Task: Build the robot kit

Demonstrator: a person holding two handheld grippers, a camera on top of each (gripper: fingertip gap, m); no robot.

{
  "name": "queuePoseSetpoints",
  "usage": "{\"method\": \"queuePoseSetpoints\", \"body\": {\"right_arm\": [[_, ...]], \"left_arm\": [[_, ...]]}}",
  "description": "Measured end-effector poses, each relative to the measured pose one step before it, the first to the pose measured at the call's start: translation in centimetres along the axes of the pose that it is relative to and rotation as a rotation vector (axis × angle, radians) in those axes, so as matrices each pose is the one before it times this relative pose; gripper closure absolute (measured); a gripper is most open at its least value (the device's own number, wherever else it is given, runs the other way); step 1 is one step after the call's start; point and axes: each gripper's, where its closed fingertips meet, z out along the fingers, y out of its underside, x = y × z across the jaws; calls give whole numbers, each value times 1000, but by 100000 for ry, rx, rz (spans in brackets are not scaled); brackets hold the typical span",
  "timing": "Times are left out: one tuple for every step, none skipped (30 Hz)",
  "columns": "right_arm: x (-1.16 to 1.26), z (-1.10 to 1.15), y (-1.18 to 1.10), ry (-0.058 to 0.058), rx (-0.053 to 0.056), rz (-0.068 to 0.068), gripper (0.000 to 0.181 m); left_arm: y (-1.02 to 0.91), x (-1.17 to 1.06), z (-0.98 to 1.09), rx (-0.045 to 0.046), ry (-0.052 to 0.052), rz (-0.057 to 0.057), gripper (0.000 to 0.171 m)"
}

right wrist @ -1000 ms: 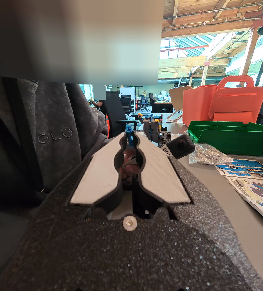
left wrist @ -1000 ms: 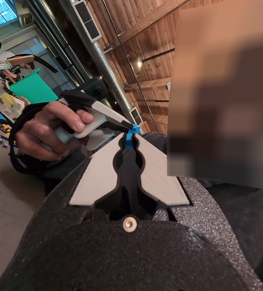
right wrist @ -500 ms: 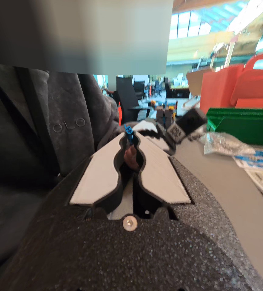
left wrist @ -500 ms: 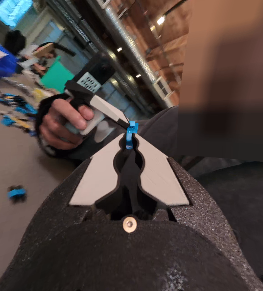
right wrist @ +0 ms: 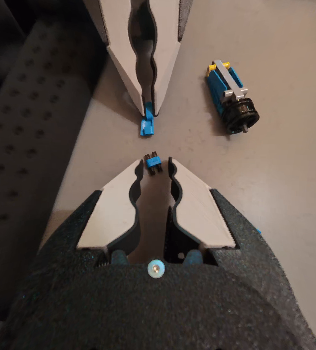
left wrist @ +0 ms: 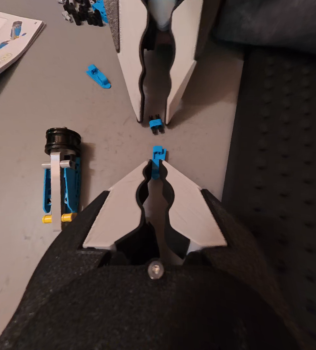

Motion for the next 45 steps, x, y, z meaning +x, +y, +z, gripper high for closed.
{"method": "queuePoseSetpoints", "body": {"right_arm": [[135, 87, 132, 464, -879, -424, 157], [-71, 104, 125, -554, -604, -235, 160], [-135, 106, 101, -893, -293, -142, 163], [-92, 2, -7, -740, 226, 462, 165], [6, 3, 4, -146, 53, 348, 165], [6, 11, 8, -110, -118, 560, 165], [29, 35, -32, 30, -128, 1212, 165], [65, 72, -79, 287, 204, 1256, 166], [72, 121, -136, 377, 335, 1297, 166], [-44, 148, -138, -234, 210, 1439, 166], [-49, 114, -111, -419, 109, 990, 166], [-1, 50, -59, -272, 1, 721, 166], [45, 6, -17, -55, -31, 679, 166], [76, 20, -35, 474, 106, 706, 166], [-6, 0, 24, 273, -15, -157, 165], [-6, -83, 67, 592, -313, -836, 164], [31, -148, 123, 771, -487, -676, 158], [113, -226, 143, 900, -315, -98, 154], [-7, -194, 4, -57, 908, 653, 154], [-52, -110, -85, -616, 1227, 1123, 155], [-84, -12, -9, -675, 355, 525, 154], [1, 55, 54, 99, -217, -463, 154], [128, 115, 113, 1080, -759, -1222, 155], [50, 111, 79, 862, -546, -1537, 158], [-2, 62, -61, 580, 240, -1267, 159], [-108, 41, -20, -426, 33, -623, 161], [-58, 26, 4, -482, 153, 155, 163], [14, -6, -3, -199, 212, 461, 163], [38, 11, 2, 55, 144, 257, 163], [-1, 8, -5, 168, 1, -54, 163], [2, 1, -2, 317, -106, -216, 164], [-21, -2, 7, 313, 11, -151, 164], [-53, 0, 9, 173, 145, -53, 165], [-11, -14, 1, 439, 217, 97, 165], [3, -18, 23, 405, 139, 113, 165], [-8, -11, 17, 303, 133, 117, 165], [-9, -37, 22, 238, 4, 119, 165], [-12, -19, 28, 150, 65, 8, 165], [-37, -22, 16, 66, 85, 49, 165], [-30, -14, 23, -38, 69, 70, 166], [24, -10, 2, 197, 90, 104, 166], [32, -13, 7, 280, 52, 157, 165], [18, -11, 15, 155, 111, 215, 165], [45, -24, 3, 266, 53, 214, 164], [23, -16, 25, 190, 39, 224, 163]], "left_arm": [[72, 137, 90, -624, 731, 347, 165], [57, 13, 94, -560, 177, -78, 165], [-5, -60, 76, -151, -199, -444, 165], [8, -96, 63, -210, -324, -547, 165], [-9, -174, 44, -142, -805, -619, 165], [-55, -274, 42, 112, -1486, -592, 165], [-63, -157, 39, 183, -1000, -59, 165], [-33, 270, 60, -41, 1192, 1464, 165], [38, 253, 120, -546, 797, 1784, 165], [96, -58, 139, -1000, -980, 835, 165], [96, -40, 111, -923, -681, 518, 165], [-45, 9, 20, 181, -43, 226, 165], [-10, 0, 2, 69, 399, -481, 165], [-4, -3, 0, 3, 422, -525, 165], [1, 10, 12, 0, 233, -266, 165], [-4, 4, 3, 6, 65, -55, 165], [0, 0, 0, -2, 9, 14, 165], [-11, 3, 12, -11, 85, -74, 165], [5, 9, 8, -5, 186, -209, 165], [-7, -5, 4, 1, 251, -317, 165], [4, 10, 7, -4, 284, -342, 165], [-5, -4, -1, 1, 313, -402, 165], [3, 7, 7, -2, 270, -335, 165], [-4, -1, 1, -1, 131, -168, 165], [-3, 2, 4, 4, -57, 49, 165], [4, 0, 0, 1, -241, 288, 165], [1, 1, 4, 4, -297, 346, 165], [4, 5, 0, 2, -223, 254, 165], [1, 1, 1, -1, -96, 119, 165], [-3, 2, 3, -2, 53, -52, 165], [5, 1, 8, -5, 150, -171, 165], [-2, 1, 1, -9, 147, -174, 165], [1, -5, -2, -8, 81, -92, 165], [-2, 6, 4, -4, -29, 44, 165], [-1, 2, 5, -7, -142, 190, 165], [4, 13, 2, -16, -217, 332, 165], [8, 8, 11, -21, -194, 322, 164], [4, 5, -2, -7, -113, 146, 164], [-1, 9, 4, -14, -121, 142, 164], [3, 1, 1, -17, -188, 254, 164], [-2, 6, -9, -13, -195, 300, 164], [2, 19, 2, -13, -201, 286, 164], [-1, 0, 5, -12, -249, 331, 164], [6, 6, -5, -4, -245, 320, 164], [0, 4, 1, -3, -172, 231, 164]]}}
